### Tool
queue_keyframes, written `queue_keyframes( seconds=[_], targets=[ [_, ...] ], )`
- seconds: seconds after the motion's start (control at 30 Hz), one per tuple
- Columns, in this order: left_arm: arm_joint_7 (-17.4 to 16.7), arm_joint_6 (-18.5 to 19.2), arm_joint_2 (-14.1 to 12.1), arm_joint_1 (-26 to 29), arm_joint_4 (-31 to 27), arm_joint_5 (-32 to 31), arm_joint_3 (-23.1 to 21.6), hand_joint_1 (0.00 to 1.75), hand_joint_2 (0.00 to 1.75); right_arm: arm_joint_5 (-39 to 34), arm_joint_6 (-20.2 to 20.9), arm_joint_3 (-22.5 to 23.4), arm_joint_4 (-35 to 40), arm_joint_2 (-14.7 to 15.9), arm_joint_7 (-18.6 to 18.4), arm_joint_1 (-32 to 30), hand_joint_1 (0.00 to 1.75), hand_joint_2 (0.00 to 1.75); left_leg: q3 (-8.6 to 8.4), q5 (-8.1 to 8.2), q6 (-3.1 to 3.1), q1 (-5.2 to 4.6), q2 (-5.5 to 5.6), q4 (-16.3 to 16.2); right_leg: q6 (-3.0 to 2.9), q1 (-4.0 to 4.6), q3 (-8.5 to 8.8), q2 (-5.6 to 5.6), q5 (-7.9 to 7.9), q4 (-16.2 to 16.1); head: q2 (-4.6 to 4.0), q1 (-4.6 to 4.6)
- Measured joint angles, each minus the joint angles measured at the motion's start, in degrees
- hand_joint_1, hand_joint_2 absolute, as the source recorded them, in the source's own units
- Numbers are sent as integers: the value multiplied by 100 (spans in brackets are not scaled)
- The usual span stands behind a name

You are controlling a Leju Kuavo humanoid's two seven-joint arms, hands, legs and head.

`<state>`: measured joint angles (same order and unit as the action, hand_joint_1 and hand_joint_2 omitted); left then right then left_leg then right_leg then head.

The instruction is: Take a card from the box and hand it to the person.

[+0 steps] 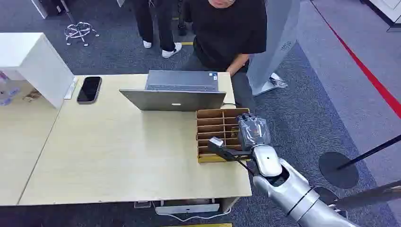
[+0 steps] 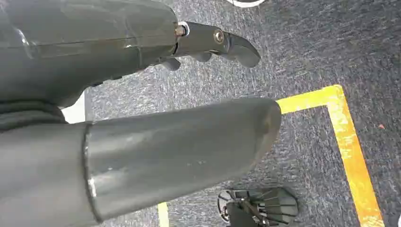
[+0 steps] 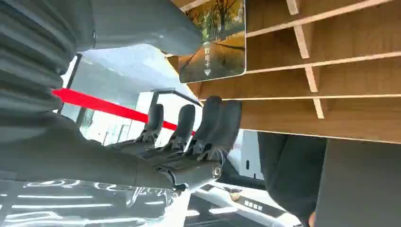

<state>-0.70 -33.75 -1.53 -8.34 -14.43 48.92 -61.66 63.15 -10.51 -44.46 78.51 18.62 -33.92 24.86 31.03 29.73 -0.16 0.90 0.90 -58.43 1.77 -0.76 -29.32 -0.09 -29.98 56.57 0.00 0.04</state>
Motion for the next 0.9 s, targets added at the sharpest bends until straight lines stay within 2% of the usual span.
queue_keyframes(
  seconds=[0.1,0.27,0.6,0.73,0.77,0.9],
  targets=[
    [63,68,-42,18,0,7,0,0,0,22,68,-31,0,-2,0,-8,101,175,0,0,0,0,0,1,0,0,0,0,0,0,0,0],
    [122,125,-116,51,0,15,0,0,0,24,103,-83,0,-4,0,-21,94,175,1,0,0,0,0,1,0,0,-1,0,0,0,0,-2],
    [0,7,-98,35,0,13,0,0,0,13,199,-98,-4,-4,11,-23,99,175,1,0,0,0,0,0,0,0,-1,0,0,0,0,0],
    [-9,-20,-90,33,0,13,0,0,0,0,227,-98,-9,-4,20,-23,110,175,0,0,0,0,0,0,0,0,-1,0,0,0,0,-2],
    [-9,-20,-90,33,0,13,0,0,0,-4,229,-98,-18,-4,26,-23,134,175,0,0,0,0,0,0,0,0,-1,0,0,0,0,0],
    [-9,-20,-83,33,0,13,0,0,0,-9,247,-98,-35,-4,26,-22,140,175,0,0,0,0,0,0,0,0,-1,0,0,0,0,-2]
  ],
)
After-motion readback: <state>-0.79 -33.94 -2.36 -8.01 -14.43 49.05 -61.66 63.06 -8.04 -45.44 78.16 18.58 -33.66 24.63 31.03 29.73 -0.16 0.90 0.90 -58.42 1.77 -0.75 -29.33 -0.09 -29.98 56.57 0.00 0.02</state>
